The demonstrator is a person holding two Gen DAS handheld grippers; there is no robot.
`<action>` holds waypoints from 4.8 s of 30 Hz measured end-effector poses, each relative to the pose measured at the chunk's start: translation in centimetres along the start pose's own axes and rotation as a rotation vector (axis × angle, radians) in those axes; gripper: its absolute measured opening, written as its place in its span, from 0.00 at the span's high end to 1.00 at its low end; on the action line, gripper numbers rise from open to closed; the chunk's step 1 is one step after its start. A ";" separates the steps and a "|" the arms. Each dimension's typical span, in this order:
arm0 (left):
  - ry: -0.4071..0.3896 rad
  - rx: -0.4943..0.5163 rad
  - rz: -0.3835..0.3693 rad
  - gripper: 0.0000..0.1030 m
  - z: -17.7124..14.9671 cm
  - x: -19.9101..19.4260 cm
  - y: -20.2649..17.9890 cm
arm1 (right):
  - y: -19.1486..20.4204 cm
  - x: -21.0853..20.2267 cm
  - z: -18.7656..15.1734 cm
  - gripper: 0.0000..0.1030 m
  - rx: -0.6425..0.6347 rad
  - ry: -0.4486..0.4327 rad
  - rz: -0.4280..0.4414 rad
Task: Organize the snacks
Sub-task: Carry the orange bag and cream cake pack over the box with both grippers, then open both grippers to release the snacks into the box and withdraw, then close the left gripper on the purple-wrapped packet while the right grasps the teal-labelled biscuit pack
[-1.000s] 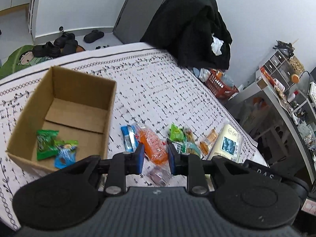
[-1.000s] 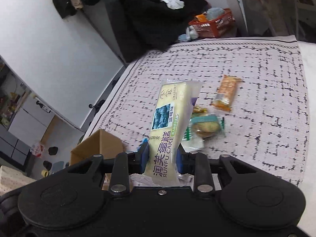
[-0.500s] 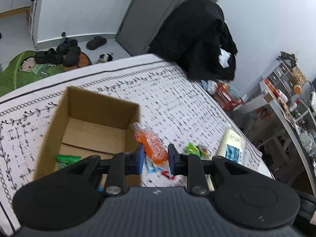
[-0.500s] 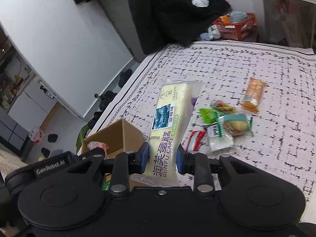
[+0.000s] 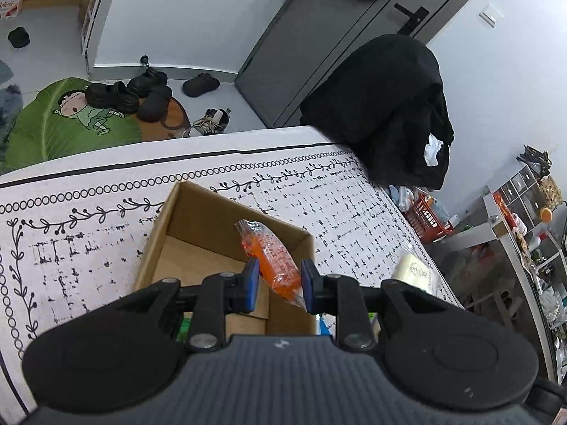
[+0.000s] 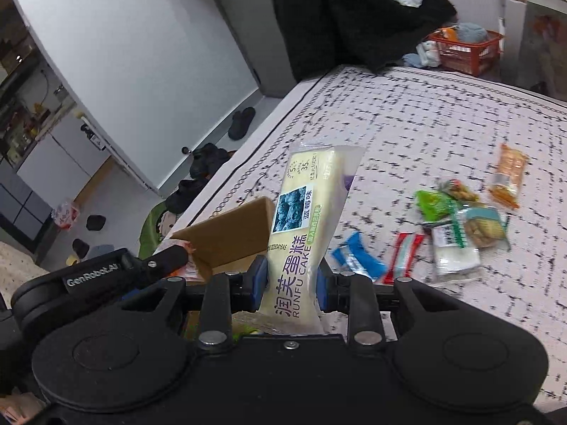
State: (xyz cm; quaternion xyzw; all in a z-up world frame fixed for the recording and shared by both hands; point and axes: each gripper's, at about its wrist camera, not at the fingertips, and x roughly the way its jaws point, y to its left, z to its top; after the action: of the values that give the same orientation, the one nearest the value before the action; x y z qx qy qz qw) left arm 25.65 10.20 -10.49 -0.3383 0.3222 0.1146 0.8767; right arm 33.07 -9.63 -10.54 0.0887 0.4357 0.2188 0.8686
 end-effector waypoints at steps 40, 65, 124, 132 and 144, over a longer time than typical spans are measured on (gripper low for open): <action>0.011 -0.080 0.051 0.14 0.4 -1.5 2.4 | 0.8 -0.8 -0.9 0.32 -0.027 0.008 -0.109; 0.069 0.219 0.003 0.00 -4.6 -0.9 -6.7 | -10.8 -6.3 -2.7 0.13 0.145 -0.067 -0.166; 0.248 0.077 0.297 0.41 -15.9 13.6 -13.6 | -25.7 1.2 0.3 0.07 0.300 0.004 0.109; 0.233 0.102 0.306 0.62 -15.3 13.0 -13.7 | -24.5 3.7 0.7 0.14 0.255 0.055 0.082; 0.194 0.114 0.272 0.65 -12.9 11.2 -13.4 | -22.7 6.3 1.4 0.27 0.210 0.093 0.010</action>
State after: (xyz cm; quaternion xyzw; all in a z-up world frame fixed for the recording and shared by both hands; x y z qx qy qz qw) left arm 33.56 -8.57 -17.97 -0.2507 0.4543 0.1805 0.8356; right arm 44.35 -26.85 -22.01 0.1712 0.4955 0.1802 0.8323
